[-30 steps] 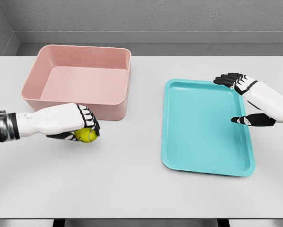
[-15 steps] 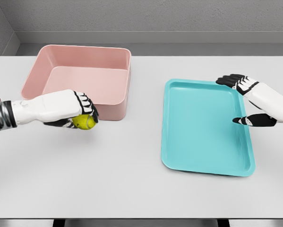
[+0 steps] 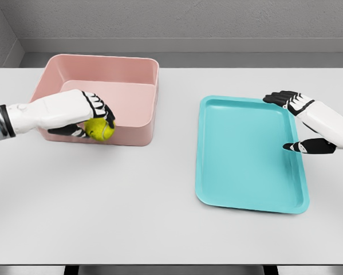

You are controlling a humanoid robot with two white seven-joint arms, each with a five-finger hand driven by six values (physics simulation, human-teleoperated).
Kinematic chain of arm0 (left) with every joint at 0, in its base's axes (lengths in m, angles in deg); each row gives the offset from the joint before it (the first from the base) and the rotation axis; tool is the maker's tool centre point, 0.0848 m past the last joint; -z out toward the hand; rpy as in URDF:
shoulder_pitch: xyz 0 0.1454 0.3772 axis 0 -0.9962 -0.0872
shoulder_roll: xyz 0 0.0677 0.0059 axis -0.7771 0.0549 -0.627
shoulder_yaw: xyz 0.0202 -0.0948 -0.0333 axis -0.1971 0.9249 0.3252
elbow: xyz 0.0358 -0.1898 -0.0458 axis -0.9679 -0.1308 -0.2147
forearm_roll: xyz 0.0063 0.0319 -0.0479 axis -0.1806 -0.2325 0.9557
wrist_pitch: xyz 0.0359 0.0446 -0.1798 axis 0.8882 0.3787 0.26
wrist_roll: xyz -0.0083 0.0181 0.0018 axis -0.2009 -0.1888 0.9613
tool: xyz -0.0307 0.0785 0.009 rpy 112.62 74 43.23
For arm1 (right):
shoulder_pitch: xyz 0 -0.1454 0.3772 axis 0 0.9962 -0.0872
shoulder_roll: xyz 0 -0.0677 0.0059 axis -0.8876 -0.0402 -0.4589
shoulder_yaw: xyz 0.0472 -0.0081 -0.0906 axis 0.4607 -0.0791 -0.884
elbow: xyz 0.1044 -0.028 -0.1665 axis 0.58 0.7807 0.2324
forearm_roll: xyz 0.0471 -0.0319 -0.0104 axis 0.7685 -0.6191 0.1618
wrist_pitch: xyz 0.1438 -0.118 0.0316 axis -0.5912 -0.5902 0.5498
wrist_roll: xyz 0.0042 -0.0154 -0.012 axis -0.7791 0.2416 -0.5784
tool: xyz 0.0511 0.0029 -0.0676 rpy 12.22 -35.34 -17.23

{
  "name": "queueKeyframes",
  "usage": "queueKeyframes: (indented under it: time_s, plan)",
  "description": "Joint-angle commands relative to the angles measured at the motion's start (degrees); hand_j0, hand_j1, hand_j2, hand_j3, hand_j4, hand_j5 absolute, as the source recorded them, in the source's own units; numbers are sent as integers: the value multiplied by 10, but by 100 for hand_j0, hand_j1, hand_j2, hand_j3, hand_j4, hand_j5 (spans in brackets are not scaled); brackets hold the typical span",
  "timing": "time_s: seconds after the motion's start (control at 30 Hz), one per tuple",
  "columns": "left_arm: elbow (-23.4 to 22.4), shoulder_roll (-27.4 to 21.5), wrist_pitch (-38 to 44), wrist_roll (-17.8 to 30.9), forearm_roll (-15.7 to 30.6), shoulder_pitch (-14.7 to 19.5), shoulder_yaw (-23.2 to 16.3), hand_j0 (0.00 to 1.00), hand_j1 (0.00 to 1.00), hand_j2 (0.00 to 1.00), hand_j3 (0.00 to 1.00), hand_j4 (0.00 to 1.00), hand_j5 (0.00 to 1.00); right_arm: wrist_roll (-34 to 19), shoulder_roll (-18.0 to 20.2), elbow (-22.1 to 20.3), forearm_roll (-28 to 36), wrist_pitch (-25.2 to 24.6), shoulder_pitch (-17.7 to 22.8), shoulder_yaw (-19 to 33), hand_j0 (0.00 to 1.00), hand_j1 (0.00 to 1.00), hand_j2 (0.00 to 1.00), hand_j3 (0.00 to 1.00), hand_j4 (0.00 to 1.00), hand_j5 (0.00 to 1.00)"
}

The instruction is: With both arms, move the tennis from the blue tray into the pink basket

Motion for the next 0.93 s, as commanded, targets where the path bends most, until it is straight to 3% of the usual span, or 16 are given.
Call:
queueKeyframes:
  time_s: [0.0, 0.1, 0.17, 0.3, 0.33, 0.37, 0.4, 0.6, 0.67, 0.9]
  plan:
    - [-8, 1, 1, 0, 10, 1, 1, 58, 58, 58, 58, 58, 58, 0, 0, 0, 4, -2, -1, 0, 100, 100, 100, 100, 100, 100]
    - [-25, 2, 1, 0, 20, 13, 1, 57, 57, 57, 57, 57, 57, 0, 0, 0, 4, -2, -1, 0, 100, 100, 100, 100, 100, 100]
    - [-64, 2, 1, 0, 44, 40, 6, 57, 57, 57, 57, 57, 57, 0, 0, 0, 4, -2, -1, 0, 100, 100, 100, 100, 100, 100]
    - [-253, 67, 1, 6, 64, 128, 57, 56, 56, 56, 56, 56, 56, 0, 0, 0, 4, -2, 0, 0, 100, 100, 100, 100, 100, 100]
    - [-281, 83, 1, 17, 63, 141, 58, 62, 62, 62, 62, 62, 62, 0, 0, 0, 4, -2, 0, 0, 100, 100, 100, 100, 100, 100]
    - [-288, 90, 1, 19, 64, 139, 71, 95, 95, 95, 95, 95, 95, 0, 0, 0, 4, -2, 0, 0, 100, 100, 100, 100, 100, 100]
    - [-288, 89, 1, 17, 67, 134, 72, 100, 100, 100, 100, 100, 100, 0, 0, 0, 4, -2, 0, 0, 100, 100, 100, 100, 100, 100]
    - [-240, 68, 1, 17, 67, 98, 65, 100, 100, 100, 100, 100, 100, 0, 0, 1, 4, -2, 0, 0, 100, 100, 100, 100, 100, 100]
    - [-212, 36, 1, 17, 68, 77, 68, 100, 100, 100, 100, 100, 100, 0, 0, 1, 4, -2, 0, 0, 100, 100, 100, 100, 100, 100]
    - [-201, -2, 1, 17, 67, 67, 71, 100, 100, 100, 100, 100, 100, 0, 0, 3, 4, -2, 0, 0, 100, 100, 100, 100, 100, 100]
